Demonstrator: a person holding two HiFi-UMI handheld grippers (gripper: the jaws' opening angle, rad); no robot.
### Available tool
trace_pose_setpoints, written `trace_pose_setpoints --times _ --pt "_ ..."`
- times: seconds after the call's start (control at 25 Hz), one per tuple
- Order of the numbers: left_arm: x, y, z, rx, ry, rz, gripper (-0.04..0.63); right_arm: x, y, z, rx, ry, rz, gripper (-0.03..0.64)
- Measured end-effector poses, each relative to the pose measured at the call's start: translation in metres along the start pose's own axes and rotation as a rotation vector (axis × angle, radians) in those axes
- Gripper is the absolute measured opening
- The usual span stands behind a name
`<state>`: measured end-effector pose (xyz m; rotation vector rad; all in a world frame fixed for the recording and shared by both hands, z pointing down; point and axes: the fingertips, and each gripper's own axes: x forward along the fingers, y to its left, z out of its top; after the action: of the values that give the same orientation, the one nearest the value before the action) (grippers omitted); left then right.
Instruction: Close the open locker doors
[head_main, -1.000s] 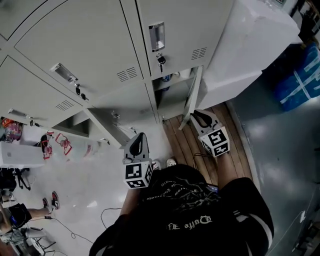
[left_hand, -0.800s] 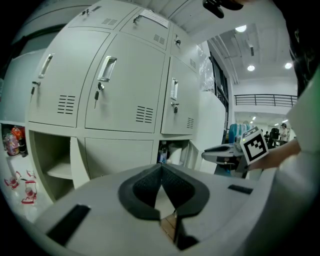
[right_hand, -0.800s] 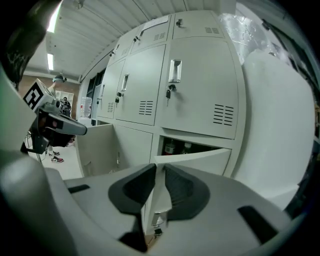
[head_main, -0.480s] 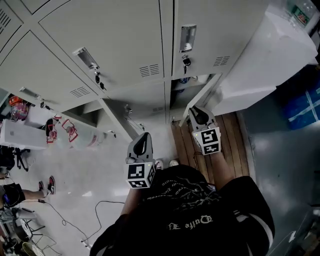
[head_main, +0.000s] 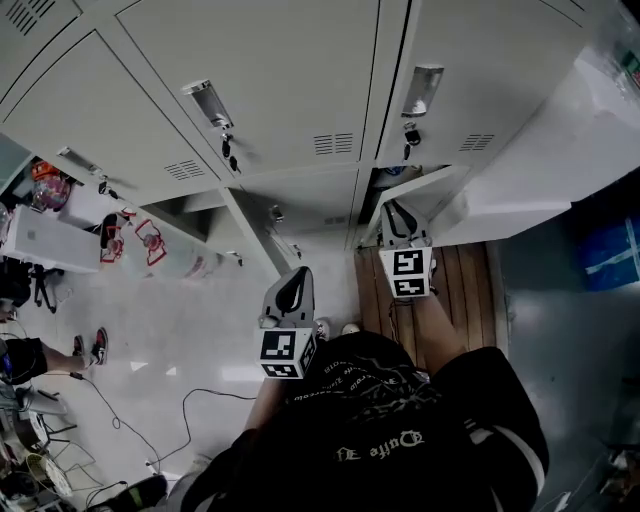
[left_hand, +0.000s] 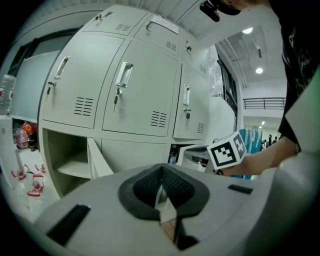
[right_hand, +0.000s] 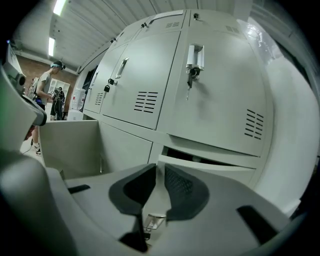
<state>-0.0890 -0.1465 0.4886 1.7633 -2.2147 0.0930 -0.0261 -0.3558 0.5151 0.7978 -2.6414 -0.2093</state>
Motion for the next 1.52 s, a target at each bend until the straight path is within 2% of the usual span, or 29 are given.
trace_pose_setpoints --times 0.16,0.2,0.24,0.32,0.52,0.8,1.0,1.16,1.32,1.52 --pt "0.000 0.003 0.005 -0.017 -0.016 -0.002 0.008 0.021 -0.002 0.005 -0.006 0.008 -0.009 0.049" --pt "0.000 0.002 0.007 -0.020 -0.020 -0.005 0.008 0.025 -0.005 0.005 -0.010 0.019 -0.026 0.044" --pt "0.000 0.002 0.008 -0.022 -0.022 -0.008 0.008 0.029 -0.011 0.003 -0.006 0.034 -0.051 0.009" --pt "0.000 0.002 0.008 -0.022 -0.020 -0.013 0.008 0.038 -0.022 -0.002 0.026 0.056 -0.083 0.009" --pt "0.003 -0.001 0.007 -0.015 -0.013 -0.045 0.008 0.056 -0.026 -0.001 0.011 0.062 -0.056 0.009" --pt "0.005 -0.006 0.007 0.015 0.008 -0.079 0.008 0.072 -0.031 0.002 0.014 0.066 -0.068 0.009" --pt "0.003 -0.002 0.008 -0.009 -0.005 -0.065 0.008 0.074 -0.031 0.004 0.025 0.061 -0.093 0.009" --pt "-0.002 0.007 0.008 -0.073 -0.021 -0.030 0.008 0.072 -0.030 0.003 0.045 0.063 -0.054 0.011" --pt "-0.004 0.008 0.010 -0.089 -0.031 -0.034 0.008 0.062 -0.024 0.003 0.109 0.049 -0.005 0.011" --pt "-0.013 0.016 0.011 -0.139 -0.051 0.016 0.008 0.040 0.005 -0.004 0.139 0.051 0.078 0.011"
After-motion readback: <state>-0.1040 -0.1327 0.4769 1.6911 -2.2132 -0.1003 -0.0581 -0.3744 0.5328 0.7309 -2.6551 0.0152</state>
